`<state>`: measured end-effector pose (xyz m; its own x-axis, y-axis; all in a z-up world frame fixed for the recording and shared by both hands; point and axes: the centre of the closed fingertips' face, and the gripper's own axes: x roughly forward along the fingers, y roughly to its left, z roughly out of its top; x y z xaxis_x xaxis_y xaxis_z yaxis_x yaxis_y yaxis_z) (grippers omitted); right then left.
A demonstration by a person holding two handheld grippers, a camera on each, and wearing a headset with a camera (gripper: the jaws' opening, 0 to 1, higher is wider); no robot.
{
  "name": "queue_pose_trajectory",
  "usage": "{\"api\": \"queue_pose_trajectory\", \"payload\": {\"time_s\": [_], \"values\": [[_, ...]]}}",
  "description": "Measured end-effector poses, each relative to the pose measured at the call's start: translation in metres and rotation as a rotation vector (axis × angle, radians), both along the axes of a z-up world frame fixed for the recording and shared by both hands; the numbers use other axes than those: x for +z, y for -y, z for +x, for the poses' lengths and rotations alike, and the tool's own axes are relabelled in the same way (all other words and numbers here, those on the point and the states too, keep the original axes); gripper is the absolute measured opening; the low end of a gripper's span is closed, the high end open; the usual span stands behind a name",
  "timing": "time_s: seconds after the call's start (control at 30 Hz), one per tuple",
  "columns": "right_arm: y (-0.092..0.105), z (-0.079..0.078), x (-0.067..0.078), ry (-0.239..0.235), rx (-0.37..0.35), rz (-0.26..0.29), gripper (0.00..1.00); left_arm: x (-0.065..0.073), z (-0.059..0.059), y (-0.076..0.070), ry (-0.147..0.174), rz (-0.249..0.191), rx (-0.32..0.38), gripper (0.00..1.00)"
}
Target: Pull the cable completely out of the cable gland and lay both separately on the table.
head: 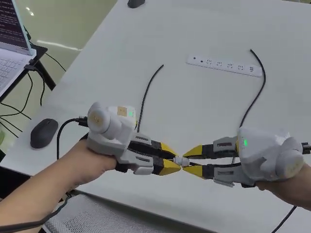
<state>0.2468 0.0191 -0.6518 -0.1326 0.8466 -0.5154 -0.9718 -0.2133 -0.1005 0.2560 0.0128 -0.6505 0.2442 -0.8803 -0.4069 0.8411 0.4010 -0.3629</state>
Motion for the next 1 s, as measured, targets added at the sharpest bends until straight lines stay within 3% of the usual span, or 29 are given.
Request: {"api": "queue_pose_trajectory", "payload": {"time_s": [0.13,0.37,0.6,0.73,0.8,0.83,0.9,0.97,1.0], "values": [[0.001,0.003,-0.001,0.001,-0.001,-0.01,0.08,-0.001,0.001,0.001,-0.001,0.005,0.0,0.15],[0.001,0.002,-0.003,-0.093,-0.047,-0.013,0.08,-0.003,0.0,0.001,0.006,0.015,-0.002,0.15],[0.001,0.005,0.002,-0.129,-0.129,-0.003,0.12,0.0,0.0,0.0,0.024,0.005,-0.02,0.15],[0.005,0.006,0.005,-0.137,-0.206,-0.019,0.16,0.001,0.0,-0.002,0.032,0.002,-0.034,0.15],[0.007,0.009,0.007,-0.173,-0.282,-0.019,0.18,-0.001,0.0,-0.004,0.041,0.013,-0.044,0.15],[0.007,0.01,0.009,-0.169,-0.305,-0.008,0.18,-0.001,0.001,-0.005,0.043,0.015,-0.045,0.15],[0.011,0.016,0.007,-0.119,-0.373,-0.042,0.16,0.001,0.002,-0.008,0.054,0.008,-0.054,0.15],[0.008,0.013,0.008,-0.131,-0.401,-0.034,0.16,0.003,0.002,-0.009,0.076,0.004,-0.075,0.15],[0.007,0.013,0.009,-0.143,-0.449,-0.025,0.15,0.005,0.001,-0.009,0.08,-0.001,-0.084,0.15]]}}
